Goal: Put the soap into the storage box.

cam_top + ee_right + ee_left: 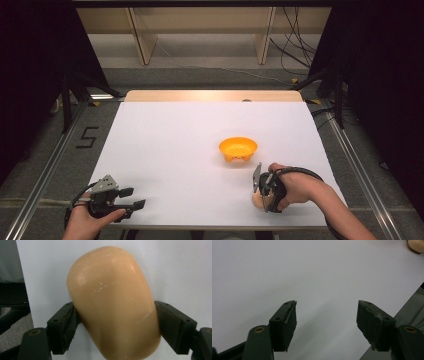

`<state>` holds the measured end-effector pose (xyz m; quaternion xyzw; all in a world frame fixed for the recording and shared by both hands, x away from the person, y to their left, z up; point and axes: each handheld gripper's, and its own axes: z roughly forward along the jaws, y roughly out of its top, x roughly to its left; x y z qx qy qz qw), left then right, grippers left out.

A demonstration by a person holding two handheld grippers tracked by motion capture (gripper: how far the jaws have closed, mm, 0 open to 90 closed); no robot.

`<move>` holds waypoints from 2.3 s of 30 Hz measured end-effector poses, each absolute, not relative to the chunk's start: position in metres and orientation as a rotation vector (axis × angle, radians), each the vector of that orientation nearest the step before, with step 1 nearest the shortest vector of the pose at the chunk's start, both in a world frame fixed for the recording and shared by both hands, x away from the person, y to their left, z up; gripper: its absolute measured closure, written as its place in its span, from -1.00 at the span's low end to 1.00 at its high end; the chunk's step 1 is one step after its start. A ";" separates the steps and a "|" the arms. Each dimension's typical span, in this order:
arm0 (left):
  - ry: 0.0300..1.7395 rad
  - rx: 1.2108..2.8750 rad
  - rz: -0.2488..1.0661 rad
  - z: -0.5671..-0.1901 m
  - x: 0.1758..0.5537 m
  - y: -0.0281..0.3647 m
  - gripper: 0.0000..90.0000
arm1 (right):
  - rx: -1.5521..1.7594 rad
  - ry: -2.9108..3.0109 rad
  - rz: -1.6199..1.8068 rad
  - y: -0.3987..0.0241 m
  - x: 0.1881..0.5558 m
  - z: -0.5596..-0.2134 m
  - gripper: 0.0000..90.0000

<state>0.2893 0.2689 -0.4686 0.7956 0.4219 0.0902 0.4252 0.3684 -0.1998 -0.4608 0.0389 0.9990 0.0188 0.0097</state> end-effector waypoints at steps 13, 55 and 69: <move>1.050 1.997 0.230 -0.468 0.289 0.270 -0.28 | 0.197 3.118 0.095 -0.201 0.366 -0.458 -0.26; 1.049 1.992 0.235 -0.467 0.290 0.271 -0.28 | 0.457 3.066 0.235 -0.215 0.367 -0.443 -0.26; 1.049 1.988 0.237 -0.468 0.290 0.270 -0.28 | 0.477 3.033 0.241 -0.221 0.372 -0.431 -0.26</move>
